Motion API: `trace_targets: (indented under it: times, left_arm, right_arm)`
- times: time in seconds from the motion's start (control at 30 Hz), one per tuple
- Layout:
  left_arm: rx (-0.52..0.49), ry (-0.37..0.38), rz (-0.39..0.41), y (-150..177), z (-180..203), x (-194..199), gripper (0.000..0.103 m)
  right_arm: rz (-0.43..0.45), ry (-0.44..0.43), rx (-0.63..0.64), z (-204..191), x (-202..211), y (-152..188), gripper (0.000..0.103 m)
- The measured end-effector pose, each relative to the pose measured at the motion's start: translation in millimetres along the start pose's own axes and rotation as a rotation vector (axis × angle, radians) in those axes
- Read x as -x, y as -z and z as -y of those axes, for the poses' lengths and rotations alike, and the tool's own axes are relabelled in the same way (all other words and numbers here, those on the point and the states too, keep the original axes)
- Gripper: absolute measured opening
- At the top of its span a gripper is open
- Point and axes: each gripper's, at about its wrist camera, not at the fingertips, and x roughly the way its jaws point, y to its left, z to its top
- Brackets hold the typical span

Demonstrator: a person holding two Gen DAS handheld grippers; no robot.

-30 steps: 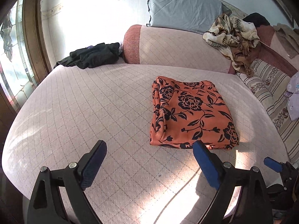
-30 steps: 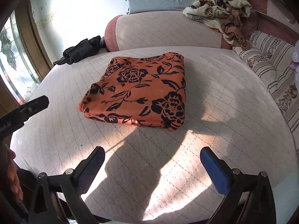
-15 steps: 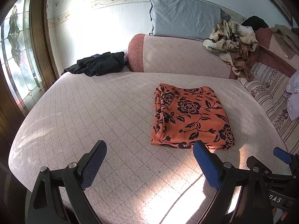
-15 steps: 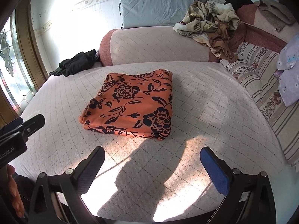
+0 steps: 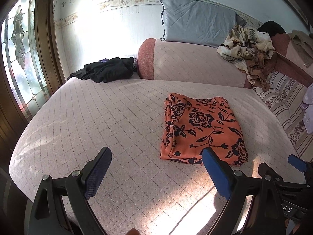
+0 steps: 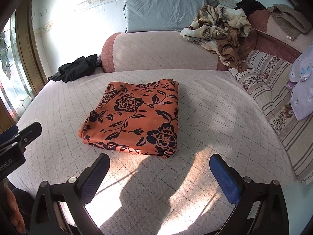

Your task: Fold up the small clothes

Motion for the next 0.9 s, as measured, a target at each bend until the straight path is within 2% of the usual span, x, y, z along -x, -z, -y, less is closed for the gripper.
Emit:
trace_targets:
  times: [0.43, 0.53, 0.9]
  left_arm:
    - [-0.004, -0.007, -0.021, -6, 11, -8, 0.094]
    - [0.010, 0.015, -0.034, -7, 11, -8, 0.094]
    - [-0.004, 0.025, -0.011, -11, 20, -6, 0.094]
  right_arm:
    - [0.014, 0.012, 0.019, 4, -2, -11, 0.103]
    - [0.015, 0.012, 0.022, 2, -2, -12, 0.103]
    - [0.022, 0.010, 0.031, 2, 0, -13, 0.103]
